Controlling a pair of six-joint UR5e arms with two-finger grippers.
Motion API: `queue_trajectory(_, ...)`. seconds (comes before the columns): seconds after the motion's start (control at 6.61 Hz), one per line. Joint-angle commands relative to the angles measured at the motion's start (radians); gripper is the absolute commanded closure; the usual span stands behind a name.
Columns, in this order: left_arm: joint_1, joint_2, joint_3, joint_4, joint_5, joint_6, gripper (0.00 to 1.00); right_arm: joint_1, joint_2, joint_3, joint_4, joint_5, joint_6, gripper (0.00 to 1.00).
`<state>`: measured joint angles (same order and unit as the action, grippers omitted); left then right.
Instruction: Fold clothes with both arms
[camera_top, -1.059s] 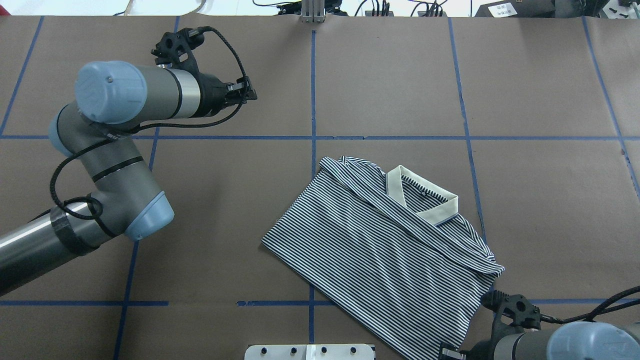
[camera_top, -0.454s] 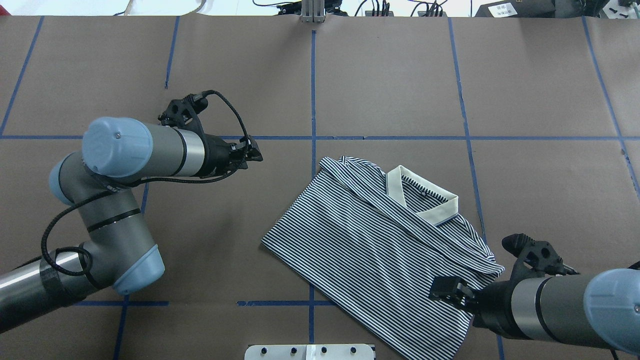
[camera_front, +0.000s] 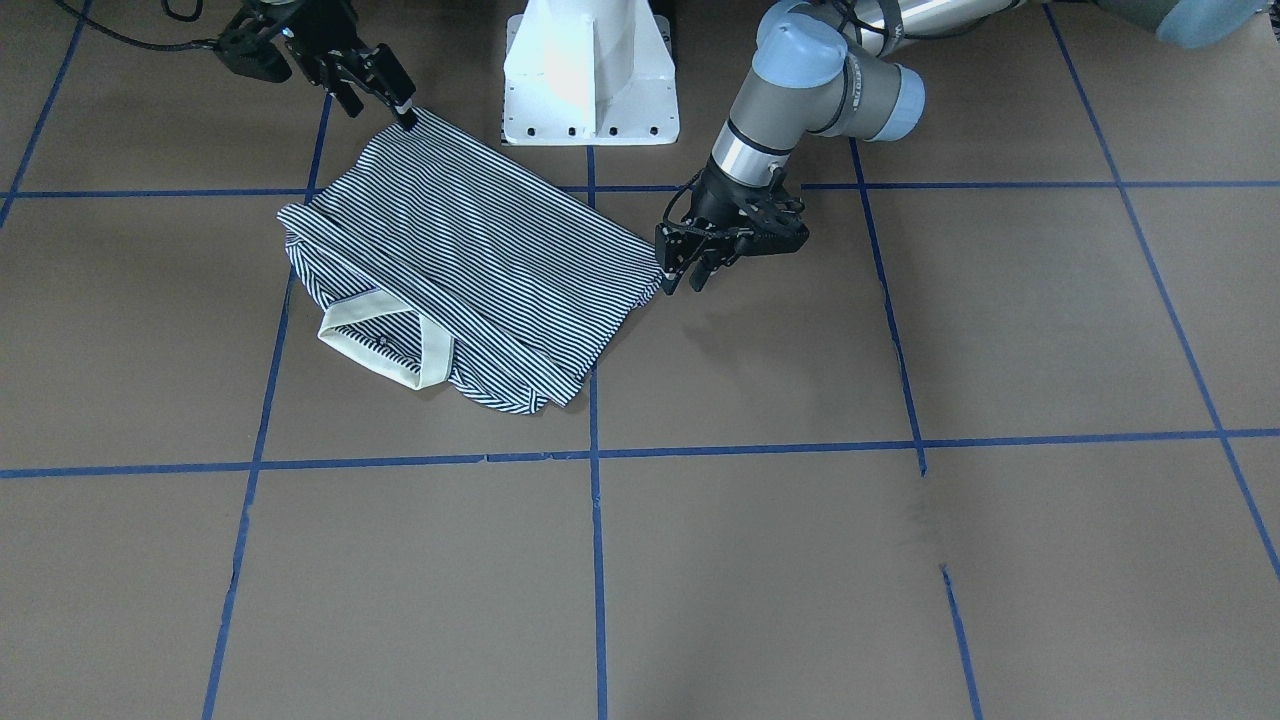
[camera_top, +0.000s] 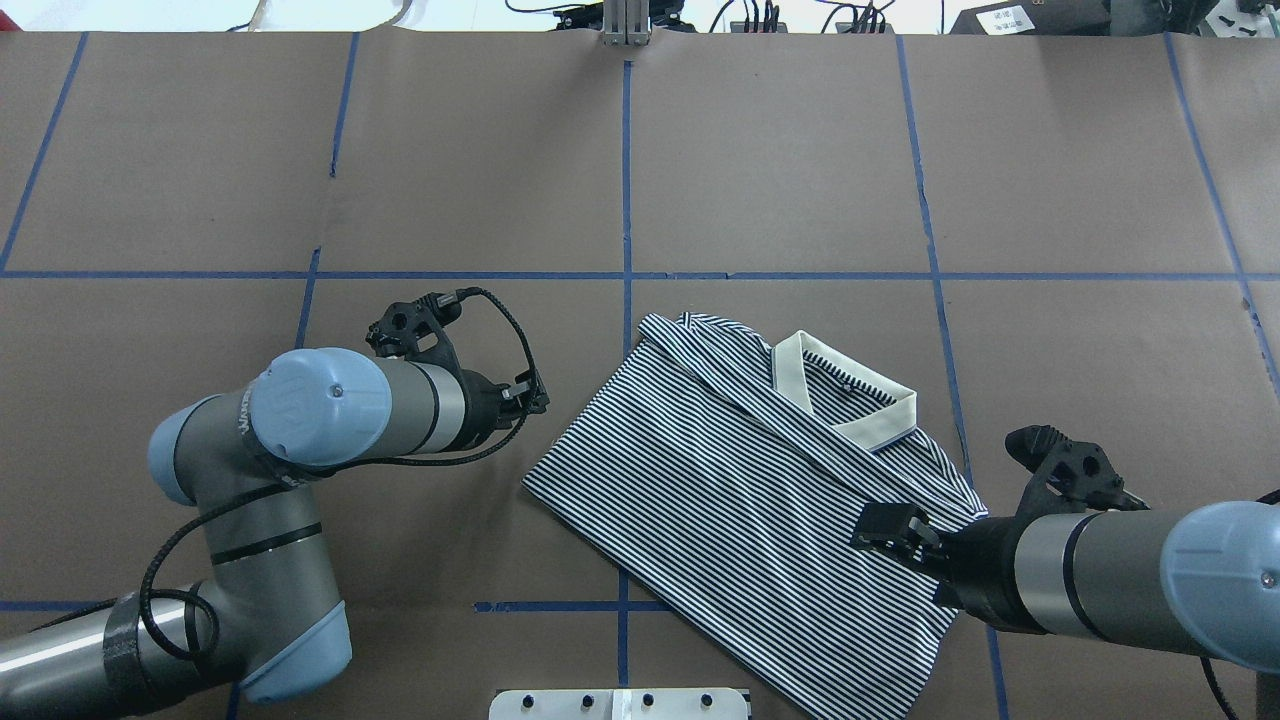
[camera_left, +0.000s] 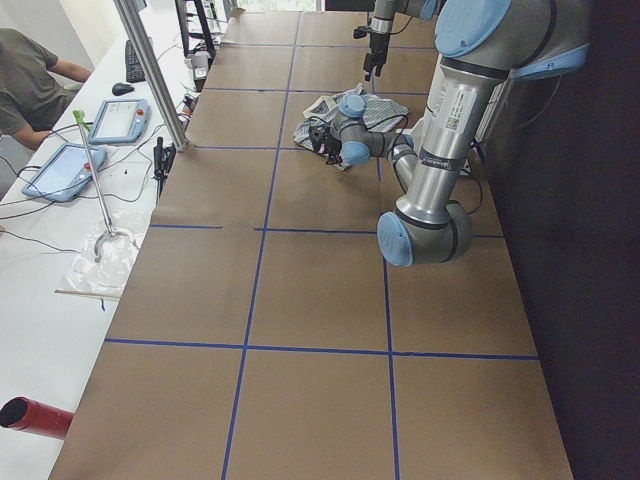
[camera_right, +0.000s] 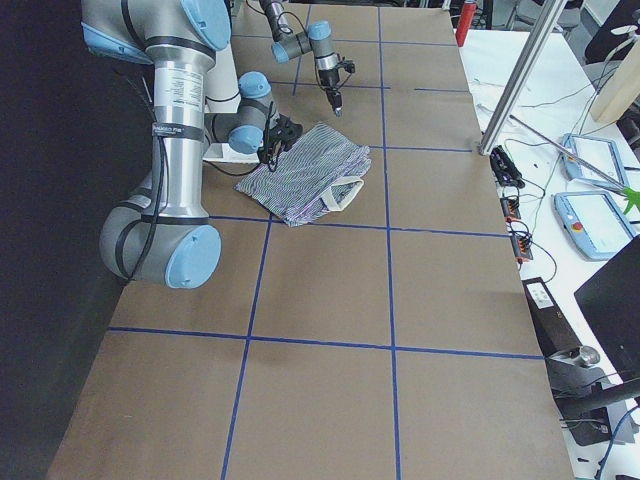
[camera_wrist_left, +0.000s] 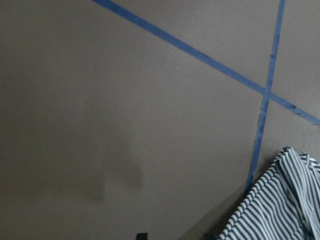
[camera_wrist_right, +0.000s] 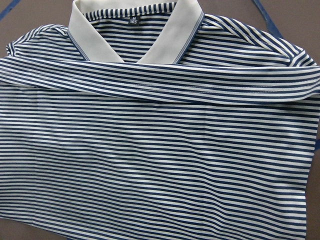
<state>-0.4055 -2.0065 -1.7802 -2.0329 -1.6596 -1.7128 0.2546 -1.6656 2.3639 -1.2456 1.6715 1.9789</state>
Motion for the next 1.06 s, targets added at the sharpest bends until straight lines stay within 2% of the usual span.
queue_trajectory(0.0, 0.081, 0.003, -0.015, 0.054, 0.062, -0.021, 0.46, 0.002, 0.003, -0.011, 0.0, -0.001, 0.0, 0.0)
queue_trajectory(0.76, 0.113, 0.002, -0.004, 0.092, 0.076, -0.019, 0.48, 0.003, 0.004, -0.022, 0.0, -0.001, 0.0, 0.0)
queue_trajectory(0.91, 0.109, 0.003, -0.004, 0.092, 0.078, -0.019, 0.61, 0.003, 0.003, -0.022, 0.0, -0.001, 0.0, 0.0)
